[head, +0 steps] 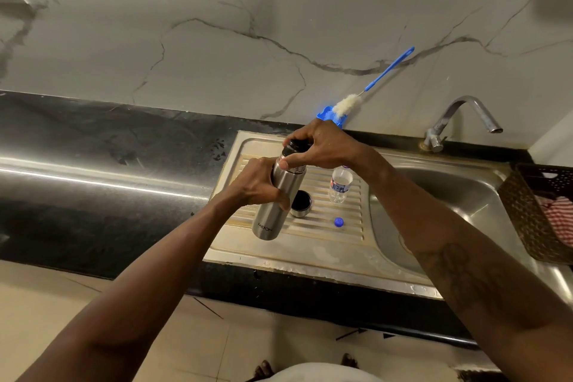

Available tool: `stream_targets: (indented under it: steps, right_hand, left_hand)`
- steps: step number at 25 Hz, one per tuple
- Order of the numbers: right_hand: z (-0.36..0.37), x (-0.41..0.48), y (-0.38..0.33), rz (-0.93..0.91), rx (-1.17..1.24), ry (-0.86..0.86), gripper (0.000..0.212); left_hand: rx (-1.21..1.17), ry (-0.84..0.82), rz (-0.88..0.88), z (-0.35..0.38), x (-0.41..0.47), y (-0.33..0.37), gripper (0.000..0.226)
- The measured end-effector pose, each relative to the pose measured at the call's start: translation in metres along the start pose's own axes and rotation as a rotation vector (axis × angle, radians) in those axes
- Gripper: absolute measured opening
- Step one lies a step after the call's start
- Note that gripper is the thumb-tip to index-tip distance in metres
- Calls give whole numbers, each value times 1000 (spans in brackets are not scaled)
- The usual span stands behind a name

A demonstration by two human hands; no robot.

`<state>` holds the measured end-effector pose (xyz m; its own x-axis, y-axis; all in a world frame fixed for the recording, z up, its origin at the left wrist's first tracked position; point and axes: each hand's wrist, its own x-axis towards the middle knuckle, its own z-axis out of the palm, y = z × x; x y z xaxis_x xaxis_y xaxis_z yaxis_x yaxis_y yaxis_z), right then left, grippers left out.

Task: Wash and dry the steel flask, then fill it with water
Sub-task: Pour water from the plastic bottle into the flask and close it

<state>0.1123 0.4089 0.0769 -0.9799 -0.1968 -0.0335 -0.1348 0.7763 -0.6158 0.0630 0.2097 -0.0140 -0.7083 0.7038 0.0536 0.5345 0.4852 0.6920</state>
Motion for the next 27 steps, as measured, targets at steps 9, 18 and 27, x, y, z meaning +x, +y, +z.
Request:
stream_targets:
  steps: [9,18,27]
  right_hand:
    - [-12,0,16,-224,415,-219,44]
    - [-16,8,-1,-101,-144,-81,49]
    - [12,14,-21,260,-55,61,68]
  left_hand:
    - [-77,-172,-17,-13,7,1,76]
    - [-67,54,-22,6,4,14,68]
    - [-35,148,-124,1,10,10,57]
